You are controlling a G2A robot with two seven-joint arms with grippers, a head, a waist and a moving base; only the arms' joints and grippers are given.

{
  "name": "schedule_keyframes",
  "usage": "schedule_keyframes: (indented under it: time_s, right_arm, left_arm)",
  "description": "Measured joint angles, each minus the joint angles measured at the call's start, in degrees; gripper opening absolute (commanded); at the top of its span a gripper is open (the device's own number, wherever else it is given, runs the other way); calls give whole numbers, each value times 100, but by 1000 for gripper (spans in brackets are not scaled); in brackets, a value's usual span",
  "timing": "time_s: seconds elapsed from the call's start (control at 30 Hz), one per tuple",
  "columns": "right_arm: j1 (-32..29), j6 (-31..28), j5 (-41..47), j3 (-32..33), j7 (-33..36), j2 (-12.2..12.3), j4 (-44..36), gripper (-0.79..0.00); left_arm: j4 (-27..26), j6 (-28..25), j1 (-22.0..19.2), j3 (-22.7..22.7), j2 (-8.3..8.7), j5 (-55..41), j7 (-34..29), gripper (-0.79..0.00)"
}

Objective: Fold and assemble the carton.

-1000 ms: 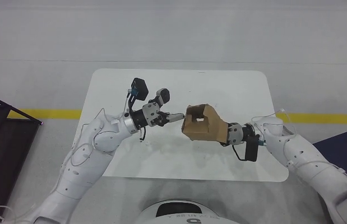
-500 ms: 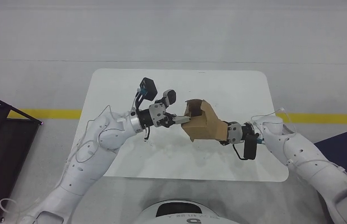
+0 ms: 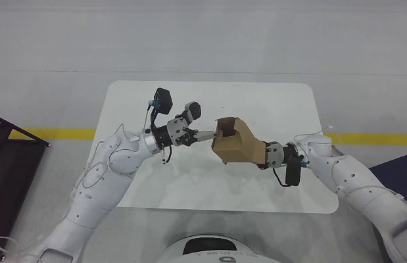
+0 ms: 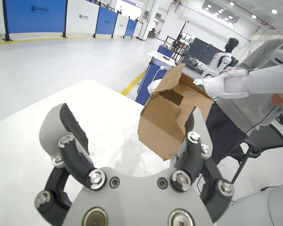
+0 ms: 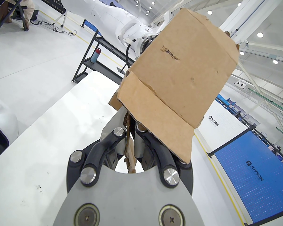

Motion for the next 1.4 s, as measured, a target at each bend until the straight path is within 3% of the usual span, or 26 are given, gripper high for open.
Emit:
schedule_keyframes:
  time_s: [0.1,0.2,0.5,1.1,1.4]
  right_arm:
    - [12,8,4,-15,-7,-2,11,-785]
    - [30,5,3,-32,-6,-5,9,-785]
    - [53,3,0,-56,-2,-13,4,-785]
    - [36,-32,-83,3,33,-1,-37,-785]
    - [-25,-33,-93,81,33,10,-43,-785]
  left_arm:
    - [63,-10,84,-235,37,-218,25,0]
    - [76,300,73,-320,50,-270,-131,0]
    - [13,794,-156,103,-33,-50,-308,0]
    - [197,977,-391,638,-156,199,-387,0]
    - [205,914,-438,694,-169,289,-509,0]
